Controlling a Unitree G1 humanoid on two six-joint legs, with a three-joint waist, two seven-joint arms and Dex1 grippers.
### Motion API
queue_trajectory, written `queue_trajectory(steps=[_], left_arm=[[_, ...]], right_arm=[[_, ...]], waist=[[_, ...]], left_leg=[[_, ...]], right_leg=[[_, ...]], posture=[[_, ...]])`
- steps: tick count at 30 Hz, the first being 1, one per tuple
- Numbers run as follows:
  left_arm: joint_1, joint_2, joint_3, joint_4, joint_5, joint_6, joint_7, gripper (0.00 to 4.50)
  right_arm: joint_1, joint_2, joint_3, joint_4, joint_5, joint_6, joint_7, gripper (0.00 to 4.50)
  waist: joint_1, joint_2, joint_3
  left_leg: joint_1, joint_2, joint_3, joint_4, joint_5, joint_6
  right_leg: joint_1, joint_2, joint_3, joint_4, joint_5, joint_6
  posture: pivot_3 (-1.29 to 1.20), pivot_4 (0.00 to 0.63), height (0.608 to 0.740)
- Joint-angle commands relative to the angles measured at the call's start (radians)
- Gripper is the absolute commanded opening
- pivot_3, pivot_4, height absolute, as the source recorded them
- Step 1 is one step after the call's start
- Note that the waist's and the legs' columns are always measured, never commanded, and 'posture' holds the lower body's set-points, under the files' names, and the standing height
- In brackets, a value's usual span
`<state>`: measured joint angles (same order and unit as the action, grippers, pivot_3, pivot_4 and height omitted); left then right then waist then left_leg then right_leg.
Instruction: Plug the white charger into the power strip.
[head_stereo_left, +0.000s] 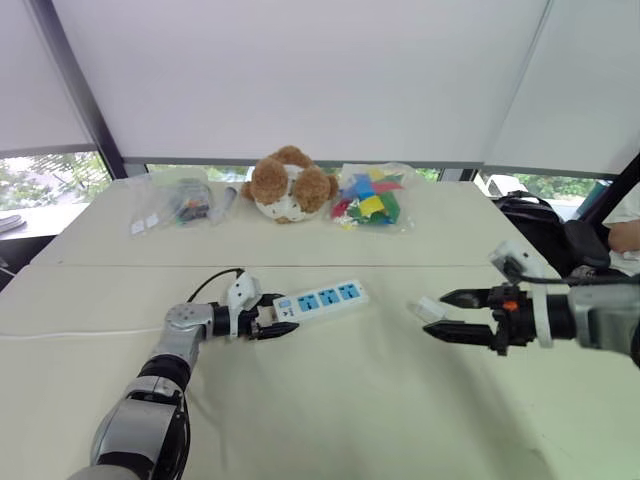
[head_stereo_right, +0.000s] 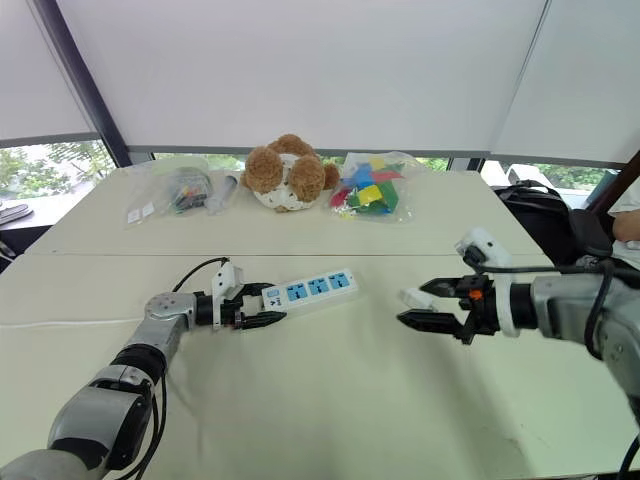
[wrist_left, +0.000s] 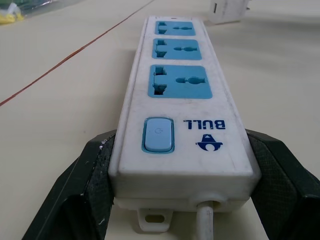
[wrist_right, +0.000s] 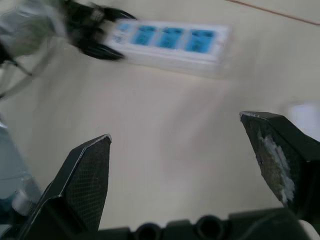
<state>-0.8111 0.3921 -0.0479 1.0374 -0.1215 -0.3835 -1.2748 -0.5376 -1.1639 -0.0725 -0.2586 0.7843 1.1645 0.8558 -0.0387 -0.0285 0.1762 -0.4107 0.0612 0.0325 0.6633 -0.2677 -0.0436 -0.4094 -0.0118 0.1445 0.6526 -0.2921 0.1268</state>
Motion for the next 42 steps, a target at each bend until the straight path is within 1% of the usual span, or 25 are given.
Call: queue_trajectory(steps=[1,2,5,8,10,13,16,20,24,32,33,34,35,36,38,39,40,42], left_arm=[[0.030,0.000,-0.055,-0.077,0.042,0.005,-0.048,3.01],[0.043,0.005,-0.059,-0.103,0.038,0.023,-0.058,3.01],[0.084,0.022,-0.071,-0.175,0.040,0.057,-0.069,3.01],[0.136,0.042,-0.076,-0.262,0.036,0.100,-0.069,3.01],[0.162,0.049,-0.073,-0.308,0.030,0.129,-0.059,3.01],[0.192,0.050,-0.069,-0.347,0.030,0.159,-0.034,3.01],[0.217,0.044,-0.069,-0.372,0.033,0.175,-0.011,3.01],[0.241,0.037,-0.073,-0.395,0.031,0.192,0.005,3.01],[0.244,0.028,-0.078,-0.390,0.034,0.192,0.021,3.01],[0.251,0.004,-0.088,-0.385,0.041,0.183,0.041,3.01],[0.252,0.002,-0.089,-0.386,0.042,0.182,0.043,3.01],[0.254,0.000,-0.089,-0.387,0.042,0.182,0.045,3.01],[0.255,-0.001,-0.089,-0.389,0.042,0.183,0.046,3.01],[0.259,-0.001,-0.089,-0.393,0.042,0.183,0.048,3.01],[0.265,0.000,-0.090,-0.398,0.041,0.184,0.049,3.01],[0.269,0.000,-0.091,-0.401,0.042,0.185,0.050,3.01],[0.271,0.000,-0.094,-0.402,0.043,0.185,0.049,3.01],[0.273,0.000,-0.099,-0.402,0.046,0.186,0.047,3.01]], right_arm=[[-0.155,-0.025,0.202,0.169,-0.210,-0.104,0.084,4.50],[-0.222,-0.017,0.280,0.221,-0.267,-0.128,0.135,4.50],[-0.384,0.028,0.455,0.366,-0.402,-0.184,0.272,4.50],[-0.559,0.124,0.631,0.594,-0.570,-0.252,0.398,4.50],[-0.641,0.187,0.712,0.747,-0.671,-0.332,0.469,4.50],[-0.715,0.270,0.776,0.946,-0.783,-0.440,0.545,4.50],[-0.763,0.347,0.790,1.113,-0.858,-0.513,0.593,4.50],[-0.808,0.428,0.778,1.267,-0.929,-0.575,0.626,4.50],[-0.838,0.490,0.758,1.364,-0.980,-0.611,0.652,4.50],[-0.861,0.588,0.710,1.502,-1.063,-0.659,0.604,4.50],[-0.859,0.596,0.702,1.514,-1.071,-0.662,0.589,3.97],[-0.855,0.602,0.700,1.523,-1.082,-0.672,0.579,3.74],[-0.852,0.606,0.696,1.530,-1.092,-0.683,0.570,3.25],[-0.848,0.611,0.692,1.537,-1.101,-0.694,0.552,2.61],[-0.846,0.618,0.686,1.547,-1.119,-0.715,0.542,1.59],[-0.848,0.622,0.682,1.551,-1.126,-0.717,0.546,1.00],[-0.853,0.628,0.680,1.553,-1.134,-0.721,0.553,0.72],[-0.860,0.637,0.677,1.556,-1.150,-0.728,0.563,0.72]], waist=[[0.003,0.000,0.000],[0.000,0.001,0.000],[-0.003,0.001,0.000],[-0.005,0.002,0.000],[-0.005,0.002,0.000],[-0.002,0.002,0.000],[-0.004,0.002,-0.001],[-0.005,0.005,-0.002],[-0.005,0.008,-0.003],[0.002,0.011,-0.005],[0.002,0.011,-0.005],[0.002,0.012,-0.005],[0.003,0.012,-0.005],[0.003,0.012,-0.005],[0.002,0.013,-0.006],[0.002,0.013,-0.006],[0.001,0.014,-0.006],[0.000,0.014,-0.007]], left_leg=[[0.000,0.000,0.000,0.000,0.000,0.000],[0.000,0.000,0.000,0.000,0.000,0.000],[-0.001,0.000,0.001,-0.001,0.000,0.000],[-0.001,0.000,0.001,-0.001,-0.002,0.003],[-0.001,0.001,0.001,0.000,-0.002,0.003],[-0.001,0.001,0.001,0.000,-0.002,0.004],[-0.001,0.001,0.001,0.000,-0.002,0.004],[0.000,0.001,0.001,0.002,-0.002,0.004],[0.001,0.001,0.001,0.003,-0.002,0.004],[0.002,0.000,0.000,0.003,-0.002,0.003],[0.002,0.000,0.000,0.003,-0.002,0.003],[0.002,0.000,0.000,0.003,-0.002,0.003],[0.002,0.000,0.000,0.004,-0.002,0.003],[0.002,0.000,0.000,0.004,-0.002,0.003],[0.002,0.000,0.000,0.004,-0.002,0.003],[0.002,0.000,0.000,0.004,-0.002,0.003],[0.002,0.000,0.000,0.004,-0.002,0.003],[0.003,0.000,0.000,0.004,-0.002,0.003]], right_leg=[[0.000,0.000,0.000,0.000,0.000,0.000],[0.000,0.000,0.000,0.000,0.000,0.000],[-0.002,0.000,-0.001,0.001,0.000,0.000],[-0.003,0.000,-0.001,0.002,0.000,0.000],[-0.003,0.000,-0.002,0.002,0.000,0.000],[-0.003,0.000,-0.004,0.003,0.000,0.000],[-0.003,0.000,-0.005,0.003,0.000,0.000],[-0.002,0.000,-0.006,0.006,0.000,0.000],[-0.002,0.000,-0.006,0.009,0.000,0.000],[-0.001,-0.001,-0.006,0.010,0.000,0.000],[-0.001,-0.001,-0.006,0.010,0.000,0.000],[-0.001,-0.001,-0.006,0.010,0.000,0.000],[-0.001,-0.001,-0.006,0.010,0.000,0.000],[-0.001,-0.001,-0.006,0.010,0.000,0.000],[-0.001,-0.001,-0.006,0.010,0.000,0.000],[0.000,-0.001,-0.006,0.010,0.000,0.000],[0.000,-0.001,-0.006,0.010,0.000,0.000],[0.001,-0.001,-0.006,0.010,0.000,0.000]], posture=[[0.00,0.150,0.739],[0.00,0.150,0.739],[0.00,0.150,0.739],[0.00,0.150,0.739],[0.00,0.150,0.739],[0.00,0.150,0.739],[0.00,0.150,0.739],[0.00,0.150,0.739],[0.00,0.150,0.739],[0.00,0.150,0.739],[0.00,0.150,0.739],[0.00,0.150,0.739],[0.00,0.150,0.739],[0.00,0.150,0.739],[0.00,0.150,0.739],[0.00,0.150,0.739],[0.00,0.150,0.739],[0.00,0.150,0.739]])
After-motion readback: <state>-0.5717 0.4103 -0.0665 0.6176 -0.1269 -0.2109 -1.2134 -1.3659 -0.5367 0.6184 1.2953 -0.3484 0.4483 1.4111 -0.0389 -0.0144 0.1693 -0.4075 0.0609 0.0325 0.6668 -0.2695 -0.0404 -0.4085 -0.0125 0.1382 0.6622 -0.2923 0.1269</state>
